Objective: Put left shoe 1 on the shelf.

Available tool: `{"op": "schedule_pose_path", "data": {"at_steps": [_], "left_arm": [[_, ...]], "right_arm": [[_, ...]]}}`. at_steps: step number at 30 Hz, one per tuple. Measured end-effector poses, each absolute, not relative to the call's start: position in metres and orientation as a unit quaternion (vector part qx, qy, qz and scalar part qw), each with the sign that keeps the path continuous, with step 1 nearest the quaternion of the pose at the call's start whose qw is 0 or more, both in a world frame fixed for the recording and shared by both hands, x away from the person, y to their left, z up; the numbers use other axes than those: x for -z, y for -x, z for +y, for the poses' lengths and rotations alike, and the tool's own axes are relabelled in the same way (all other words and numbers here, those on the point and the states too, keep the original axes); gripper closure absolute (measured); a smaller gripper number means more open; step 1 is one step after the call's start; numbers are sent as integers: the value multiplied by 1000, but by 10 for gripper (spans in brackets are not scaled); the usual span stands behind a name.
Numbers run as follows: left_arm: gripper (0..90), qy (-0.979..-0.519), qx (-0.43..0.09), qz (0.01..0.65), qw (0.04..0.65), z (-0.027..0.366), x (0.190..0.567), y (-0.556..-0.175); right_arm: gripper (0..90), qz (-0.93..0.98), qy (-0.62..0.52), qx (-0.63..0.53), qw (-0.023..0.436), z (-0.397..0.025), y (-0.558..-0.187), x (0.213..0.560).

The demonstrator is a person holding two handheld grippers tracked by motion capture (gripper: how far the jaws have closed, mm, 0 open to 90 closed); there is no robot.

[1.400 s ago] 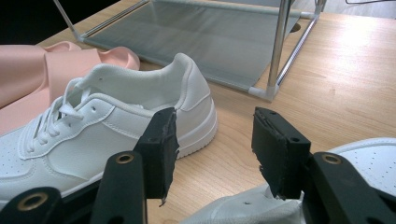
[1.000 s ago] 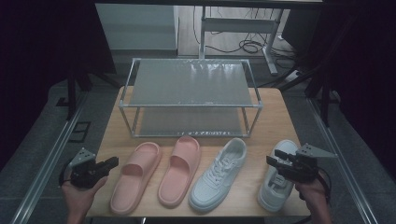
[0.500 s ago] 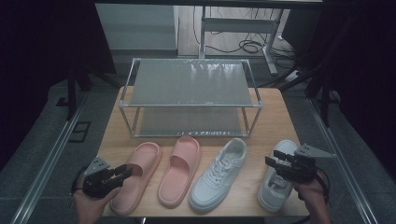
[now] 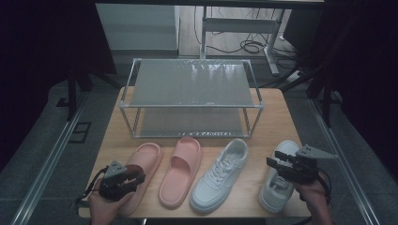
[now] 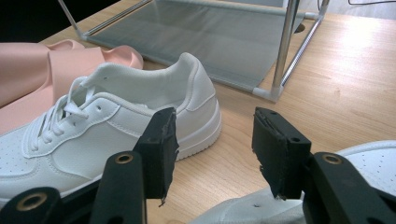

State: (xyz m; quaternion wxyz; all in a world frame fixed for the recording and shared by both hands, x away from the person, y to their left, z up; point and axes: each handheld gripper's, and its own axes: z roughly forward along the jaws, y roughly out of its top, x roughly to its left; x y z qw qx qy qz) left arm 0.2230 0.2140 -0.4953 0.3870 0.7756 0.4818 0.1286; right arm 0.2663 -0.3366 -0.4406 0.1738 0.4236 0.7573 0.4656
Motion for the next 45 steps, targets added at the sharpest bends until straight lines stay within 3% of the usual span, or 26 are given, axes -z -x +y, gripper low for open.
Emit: {"op": "schedule_pose_path", "data": {"at_steps": [11,18,25,45], "left_arm": [[679,-792,-137,476,357,197,507,-238],[785,-799,-144,470,347,194,511,-243],[836,-795,-162,471,347,196,507,-243],[842,-780,-179,469,374,196,484,-255]], "right_arm": [[501,758,-423,-465,174,-337,-266,440],[501,758,-424,-464,174,-337,-266,441],[501,758,-425,-464,174,-338,-266,440],[502,756,-425,-465,175,-339,-266,440]]}}
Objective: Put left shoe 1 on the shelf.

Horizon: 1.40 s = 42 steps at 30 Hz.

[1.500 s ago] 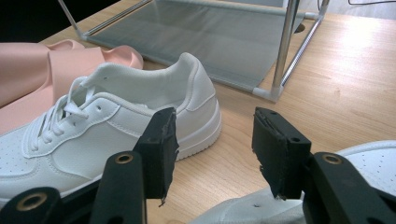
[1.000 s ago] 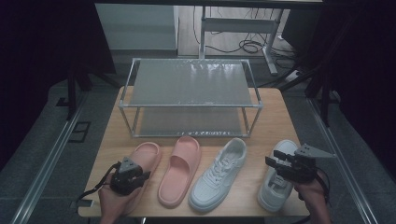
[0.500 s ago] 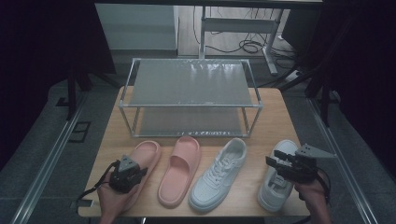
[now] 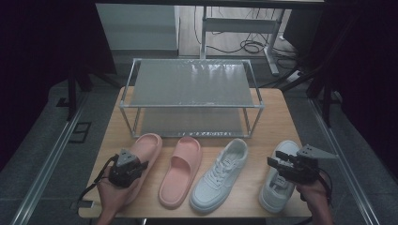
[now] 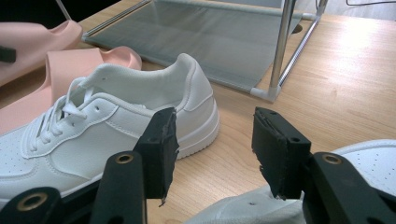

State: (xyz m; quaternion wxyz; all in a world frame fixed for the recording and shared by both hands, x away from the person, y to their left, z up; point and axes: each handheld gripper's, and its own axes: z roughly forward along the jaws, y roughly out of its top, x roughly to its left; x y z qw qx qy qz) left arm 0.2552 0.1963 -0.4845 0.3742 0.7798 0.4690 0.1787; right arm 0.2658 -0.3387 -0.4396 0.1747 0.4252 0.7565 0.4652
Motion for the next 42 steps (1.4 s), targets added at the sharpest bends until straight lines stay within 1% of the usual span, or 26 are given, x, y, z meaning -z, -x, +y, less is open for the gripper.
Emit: {"op": "schedule_pose_path", "data": {"at_steps": [9,15,21,23,42], "left_arm": [[842,-783,-183,462,374,188,478,-267],[841,-776,-178,468,383,187,478,-277],[842,-781,-184,459,381,181,471,-284],[842,-780,-178,461,384,181,471,-288],[842,-791,-194,453,363,165,466,-322]], "right_arm": [[502,755,-426,-466,175,-339,-266,440],[503,755,-427,-467,175,-340,-266,440],[503,756,-426,-465,174,-339,-267,441],[503,757,-426,-465,173,-339,-267,441],[503,757,-427,-464,170,-339,-269,443]]}}
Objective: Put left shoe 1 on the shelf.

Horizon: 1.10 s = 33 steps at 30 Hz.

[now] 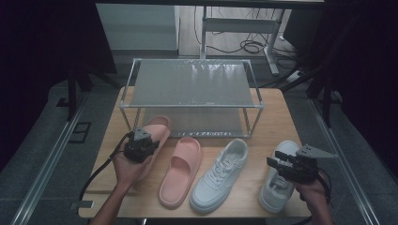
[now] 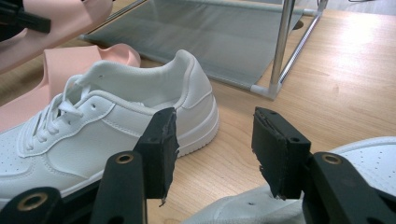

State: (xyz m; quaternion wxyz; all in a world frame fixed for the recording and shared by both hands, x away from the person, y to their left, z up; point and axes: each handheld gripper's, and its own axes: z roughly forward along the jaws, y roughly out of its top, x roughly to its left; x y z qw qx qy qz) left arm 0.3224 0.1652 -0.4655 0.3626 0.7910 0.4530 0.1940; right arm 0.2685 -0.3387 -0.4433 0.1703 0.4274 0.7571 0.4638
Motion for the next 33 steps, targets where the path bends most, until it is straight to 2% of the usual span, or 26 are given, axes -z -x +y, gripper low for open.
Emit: {"op": "schedule_pose_path", "data": {"at_steps": [15,33], "left_arm": [[842,-793,-185,458,357,151,476,-362],[841,-801,-200,454,334,120,484,-398]], "right_arm": [[504,757,-429,-463,168,-340,-270,446],[504,757,-430,-463,166,-341,-271,446]]}}
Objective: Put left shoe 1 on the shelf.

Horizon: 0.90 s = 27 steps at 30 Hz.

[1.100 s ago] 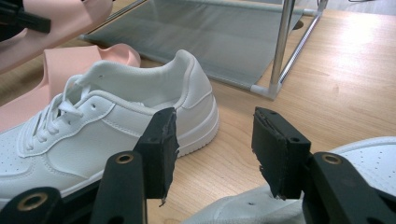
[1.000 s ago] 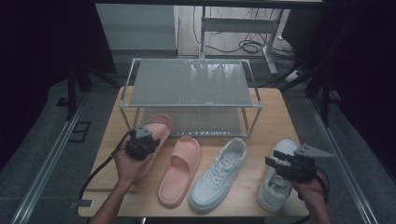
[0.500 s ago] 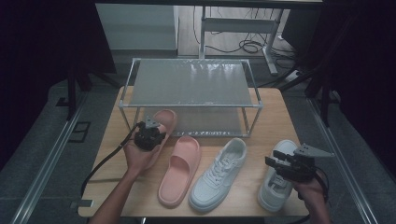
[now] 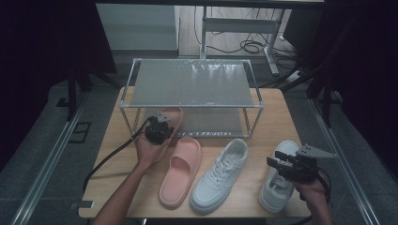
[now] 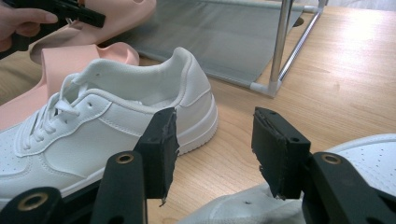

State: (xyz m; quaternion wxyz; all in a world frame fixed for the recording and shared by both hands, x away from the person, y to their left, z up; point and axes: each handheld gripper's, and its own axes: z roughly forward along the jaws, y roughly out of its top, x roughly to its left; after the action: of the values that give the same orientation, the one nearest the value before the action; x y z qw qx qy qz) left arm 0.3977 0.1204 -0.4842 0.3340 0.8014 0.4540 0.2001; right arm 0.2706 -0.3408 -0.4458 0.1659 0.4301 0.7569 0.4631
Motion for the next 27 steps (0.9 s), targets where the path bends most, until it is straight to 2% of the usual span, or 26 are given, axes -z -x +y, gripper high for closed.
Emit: {"op": "schedule_pose_path", "data": {"at_steps": [20,21,24,27], "left_arm": [[829,-805,-205,456,318,107,499,-416],[818,-805,-205,457,318,107,499,-416],[683,-808,-194,459,314,109,497,-415],[612,-811,-189,455,315,111,496,-411]], "right_arm": [[505,755,-432,-463,168,-343,-269,446],[504,755,-433,-463,168,-343,-269,446],[504,755,-432,-463,169,-344,-269,445],[505,754,-433,-463,169,-344,-268,445]]}}
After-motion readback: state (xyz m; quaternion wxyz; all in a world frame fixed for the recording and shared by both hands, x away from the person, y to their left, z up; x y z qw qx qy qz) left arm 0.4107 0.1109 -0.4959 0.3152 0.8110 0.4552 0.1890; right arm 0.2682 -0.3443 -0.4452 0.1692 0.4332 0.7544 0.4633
